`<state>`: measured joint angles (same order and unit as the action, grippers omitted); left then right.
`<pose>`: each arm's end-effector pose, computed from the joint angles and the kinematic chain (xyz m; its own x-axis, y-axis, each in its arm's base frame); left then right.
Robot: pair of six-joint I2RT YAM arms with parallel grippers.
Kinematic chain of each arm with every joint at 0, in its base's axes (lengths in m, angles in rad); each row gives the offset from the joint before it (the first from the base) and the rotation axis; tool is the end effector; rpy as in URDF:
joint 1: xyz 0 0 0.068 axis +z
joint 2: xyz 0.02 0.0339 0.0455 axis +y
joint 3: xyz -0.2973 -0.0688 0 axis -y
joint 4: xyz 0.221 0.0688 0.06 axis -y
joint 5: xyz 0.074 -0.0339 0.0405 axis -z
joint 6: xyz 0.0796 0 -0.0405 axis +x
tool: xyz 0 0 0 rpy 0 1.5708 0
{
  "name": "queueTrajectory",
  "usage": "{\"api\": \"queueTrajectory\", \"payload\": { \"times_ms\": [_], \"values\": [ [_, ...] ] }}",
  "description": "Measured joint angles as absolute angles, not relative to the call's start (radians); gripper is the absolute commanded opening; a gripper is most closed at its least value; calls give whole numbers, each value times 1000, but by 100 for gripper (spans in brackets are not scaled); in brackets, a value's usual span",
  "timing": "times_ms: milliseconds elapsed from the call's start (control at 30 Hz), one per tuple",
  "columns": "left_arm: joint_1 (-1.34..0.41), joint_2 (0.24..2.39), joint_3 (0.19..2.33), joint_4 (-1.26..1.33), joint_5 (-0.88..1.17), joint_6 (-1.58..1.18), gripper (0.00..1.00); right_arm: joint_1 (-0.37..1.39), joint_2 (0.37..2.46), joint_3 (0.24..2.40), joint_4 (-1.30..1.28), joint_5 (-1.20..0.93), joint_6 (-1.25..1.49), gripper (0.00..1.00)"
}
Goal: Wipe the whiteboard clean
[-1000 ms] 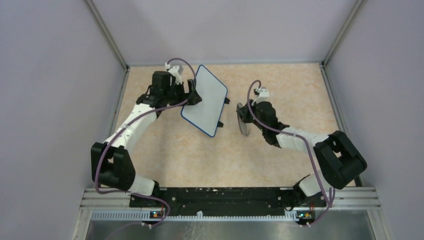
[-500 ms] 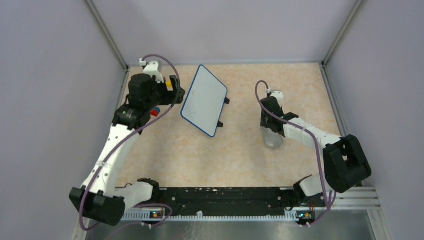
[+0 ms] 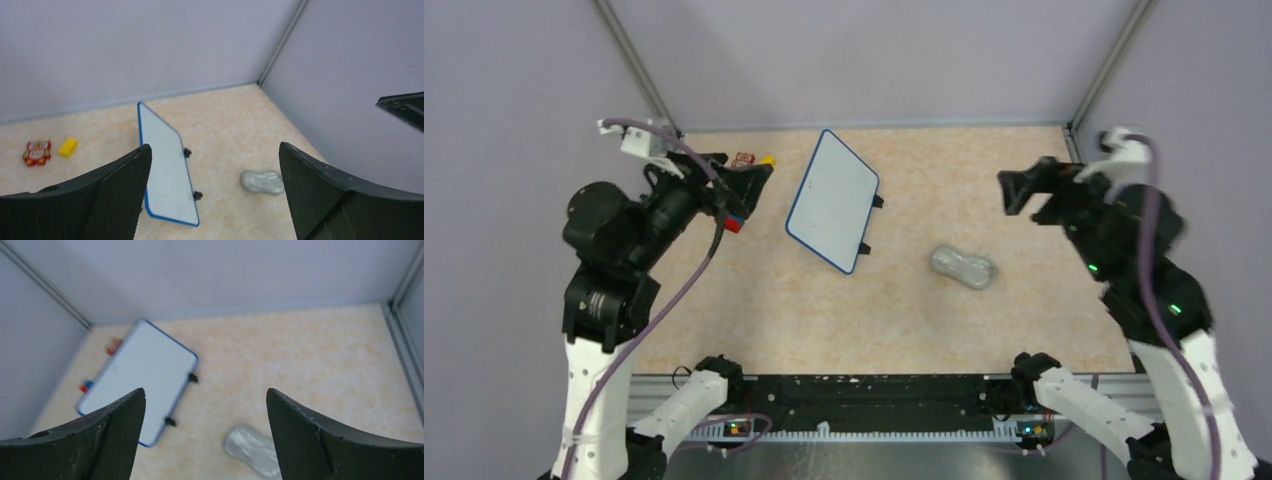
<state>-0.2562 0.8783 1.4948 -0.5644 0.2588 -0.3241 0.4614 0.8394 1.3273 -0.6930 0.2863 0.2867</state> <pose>0.1173 -0.0518 0.5269 -0.1090 -0.2897 -0.9509 0.4826 0.8209 -0.3054 0.1315 0.0403 0.4607 -0.2257 0.1907 -0.9553 -0.1206 0.9676 0.2217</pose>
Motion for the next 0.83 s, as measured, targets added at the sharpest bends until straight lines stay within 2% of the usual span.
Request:
{"api": "queueTrajectory", "payload": {
  "times_ms": [133, 333, 567, 833],
  "values": [
    [-256, 795, 1535, -493, 335, -334, 99, 461, 654, 1514, -671, 207, 282, 87],
    [-256, 643, 1568, -348, 396, -334, 98, 461, 404, 1546, -585, 104, 284, 87],
    [-257, 504, 1481, -232, 400, -334, 98, 461, 339, 1515, -572, 144, 294, 88],
    [-257, 486, 1370, -229, 367, -330, 98, 461, 336, 1413, -598, 274, 314, 88]
  ]
}}
